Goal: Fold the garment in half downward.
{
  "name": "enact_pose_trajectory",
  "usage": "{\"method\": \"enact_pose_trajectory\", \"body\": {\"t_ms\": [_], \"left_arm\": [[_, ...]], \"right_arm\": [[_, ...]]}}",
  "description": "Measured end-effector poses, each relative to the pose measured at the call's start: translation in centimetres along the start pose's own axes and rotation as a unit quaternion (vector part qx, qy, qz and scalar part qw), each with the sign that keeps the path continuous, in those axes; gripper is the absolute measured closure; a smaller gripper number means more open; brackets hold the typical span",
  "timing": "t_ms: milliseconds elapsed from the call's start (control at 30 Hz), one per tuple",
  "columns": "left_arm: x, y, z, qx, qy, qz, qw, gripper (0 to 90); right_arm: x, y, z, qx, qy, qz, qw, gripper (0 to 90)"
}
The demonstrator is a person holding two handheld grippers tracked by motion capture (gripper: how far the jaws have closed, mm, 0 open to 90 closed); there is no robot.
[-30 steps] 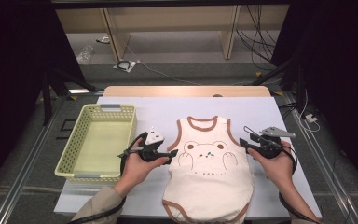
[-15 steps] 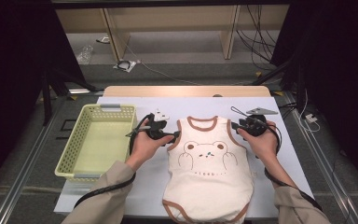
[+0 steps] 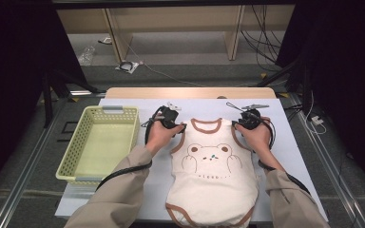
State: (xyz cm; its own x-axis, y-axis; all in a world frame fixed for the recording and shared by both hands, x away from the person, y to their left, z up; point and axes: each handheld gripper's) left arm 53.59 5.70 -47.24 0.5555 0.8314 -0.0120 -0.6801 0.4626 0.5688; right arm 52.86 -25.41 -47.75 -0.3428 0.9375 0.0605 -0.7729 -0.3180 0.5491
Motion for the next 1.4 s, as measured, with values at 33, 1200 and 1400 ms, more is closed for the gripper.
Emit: {"method": "enact_pose_trajectory", "body": {"t_ms": [33, 1200, 1400], "left_arm": [[0.1, -0.3, 0.0, 0.003, -0.001, 0.002, 1.0000, 42.8], [-0.5, -2.0, -0.1, 0.025, 0.032, -0.026, 0.9989, 84.2], [-0.5, -1.7, 0.0, 0.020, 0.042, -0.022, 0.9987, 86.9]], "right_arm": [[-0.1, -0.3, 0.0, 0.003, 0.003, -0.004, 1.0000, 64.9], [0.6, -1.6, 0.4, 0.035, 0.007, 0.013, 0.9993, 84.3], [0.7, -1.5, 0.4, 0.030, 0.009, 0.008, 0.9995, 85.4]]}}
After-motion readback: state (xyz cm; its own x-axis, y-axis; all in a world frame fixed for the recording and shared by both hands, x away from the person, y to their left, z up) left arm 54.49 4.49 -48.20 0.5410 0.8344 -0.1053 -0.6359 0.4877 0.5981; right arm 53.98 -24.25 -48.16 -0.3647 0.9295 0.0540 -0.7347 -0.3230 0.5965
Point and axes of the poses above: each handheld gripper's, and its own axes: y roughly backward along the jaws, z roughly out of its top, x roughly to its left, and after that the axes turned 10 degrees about -x, right-handed
